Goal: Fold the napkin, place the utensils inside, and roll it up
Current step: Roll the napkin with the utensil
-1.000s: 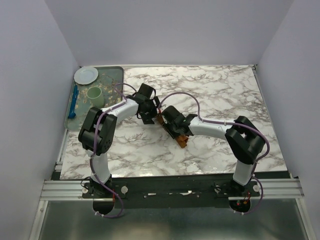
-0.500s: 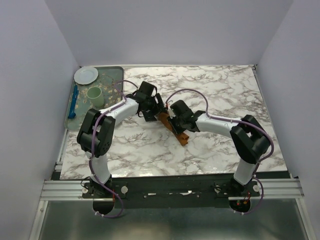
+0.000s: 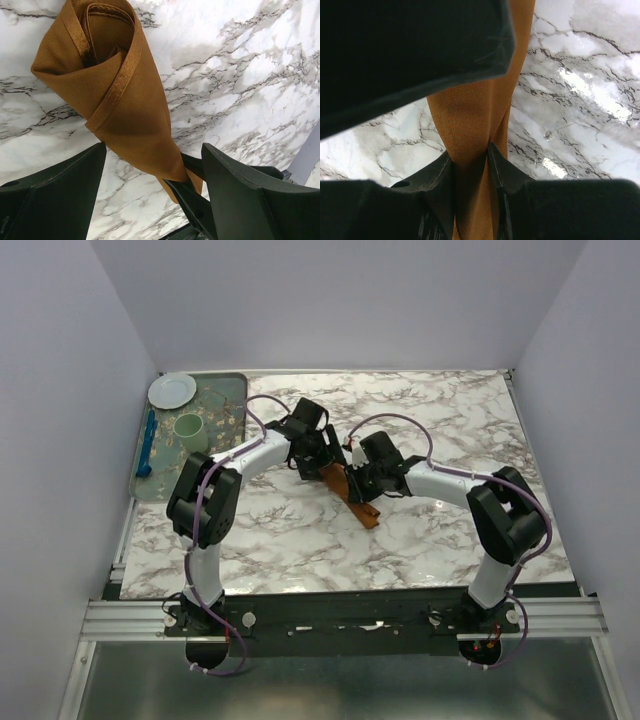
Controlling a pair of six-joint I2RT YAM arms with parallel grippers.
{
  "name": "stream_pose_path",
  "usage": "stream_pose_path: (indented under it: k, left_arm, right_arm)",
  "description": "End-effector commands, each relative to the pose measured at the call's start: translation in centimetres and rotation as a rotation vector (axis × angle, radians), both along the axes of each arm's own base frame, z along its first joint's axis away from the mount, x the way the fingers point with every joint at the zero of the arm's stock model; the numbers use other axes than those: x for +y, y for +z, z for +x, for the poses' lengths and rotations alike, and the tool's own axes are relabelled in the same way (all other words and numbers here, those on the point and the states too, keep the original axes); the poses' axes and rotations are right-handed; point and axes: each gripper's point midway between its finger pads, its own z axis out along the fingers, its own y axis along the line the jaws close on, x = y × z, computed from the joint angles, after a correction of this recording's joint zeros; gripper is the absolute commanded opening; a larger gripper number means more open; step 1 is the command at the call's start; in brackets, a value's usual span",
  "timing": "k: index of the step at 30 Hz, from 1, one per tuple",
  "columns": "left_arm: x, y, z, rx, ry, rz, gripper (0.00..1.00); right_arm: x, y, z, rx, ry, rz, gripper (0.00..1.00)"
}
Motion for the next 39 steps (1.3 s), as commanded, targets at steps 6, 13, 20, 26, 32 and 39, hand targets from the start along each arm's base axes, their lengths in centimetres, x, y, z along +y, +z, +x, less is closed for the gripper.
stream_pose_path:
  k: [6,13,20,26,32,39]
  left_arm:
    - [0.5,0.6,0.1,-0.015,0.037,0.046,0.87]
    - [-0.3,-0.6,0.6,0.004,0.035,0.055,0.87]
    - [-0.7,-2.2,0.8,0.018,0.029,0.088,0.86]
    - [-1.2,-3.0,0.6,0.019,0.021,0.116,0.85]
    - [-1.4,-4.0,1.0,-0.002,0.038,0.148,0.78]
    - [-1.1,-4.0,2.0,-0.037,0.071,0.163,0.66]
  right_arm:
    - [-0.1,-1.1,-1.2,0.115,-0.003,0.09,0.35]
    - [-0.1,-1.6,-1.3,0.153,-0.009,0.116,0.35]
    - [-0.4,-1.6,-1.0,0.199,-0.036,0.17,0.35]
    - [-0.5,-1.9,-0.9,0.227,-0.048,0.197,0.35]
    - [-0.3,-1.8,-1.2,0.252,-0.058,0.22,0.35]
    - [0.0,-1.6,-1.5,0.275,-0.065,0.245,0.39]
